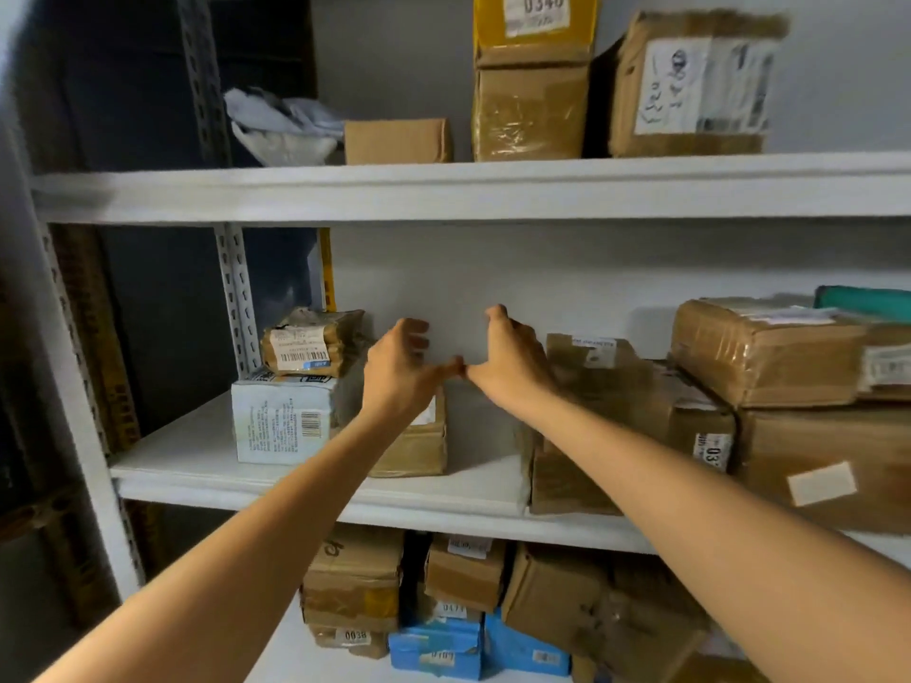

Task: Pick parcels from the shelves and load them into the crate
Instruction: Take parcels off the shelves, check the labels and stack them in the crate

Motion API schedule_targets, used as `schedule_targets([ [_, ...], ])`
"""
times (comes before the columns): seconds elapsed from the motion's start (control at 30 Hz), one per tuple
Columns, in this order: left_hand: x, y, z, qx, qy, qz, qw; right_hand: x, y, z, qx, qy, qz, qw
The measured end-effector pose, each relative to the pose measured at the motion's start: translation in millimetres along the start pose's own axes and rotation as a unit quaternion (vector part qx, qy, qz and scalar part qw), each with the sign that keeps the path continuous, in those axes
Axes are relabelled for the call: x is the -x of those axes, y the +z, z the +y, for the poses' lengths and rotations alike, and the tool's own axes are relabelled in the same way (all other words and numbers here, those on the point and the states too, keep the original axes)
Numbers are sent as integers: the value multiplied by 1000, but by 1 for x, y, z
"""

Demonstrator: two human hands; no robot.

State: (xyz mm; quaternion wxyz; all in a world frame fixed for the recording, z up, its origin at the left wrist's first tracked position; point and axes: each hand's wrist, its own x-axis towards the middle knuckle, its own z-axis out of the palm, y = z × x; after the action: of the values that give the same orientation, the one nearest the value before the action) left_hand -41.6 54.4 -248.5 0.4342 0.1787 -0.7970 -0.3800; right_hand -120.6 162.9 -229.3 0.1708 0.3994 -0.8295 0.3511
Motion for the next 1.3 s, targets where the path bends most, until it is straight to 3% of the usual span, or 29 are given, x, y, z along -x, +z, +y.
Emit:
schedule_targets([
  [0.1,-1,22,31,4,1,-37,999,6,-46,18,98,-55,14,994],
  [0.17,1,37,45,-18,1,-72,997,13,-73,39,122,-42,30,991],
  [0.27,8,61,56,-24,-43,-157,986,28,-101,75,69,68,27,995],
  [0.37,19,80,60,37,-151,-229,961,44,-111,103,-31,191,-22,981],
  [0.47,28,89,60,89,-191,-273,939,57,-107,117,-102,242,-69,962],
  [0.67,30,85,64,150,-236,-286,917,61,-98,118,-139,223,-82,961],
  [0.93,47,73,72,240,-202,-198,929,72,-102,114,-190,147,28,970],
  [1.3,74,69,78,215,-77,-178,957,101,-113,110,-207,110,60,970],
])
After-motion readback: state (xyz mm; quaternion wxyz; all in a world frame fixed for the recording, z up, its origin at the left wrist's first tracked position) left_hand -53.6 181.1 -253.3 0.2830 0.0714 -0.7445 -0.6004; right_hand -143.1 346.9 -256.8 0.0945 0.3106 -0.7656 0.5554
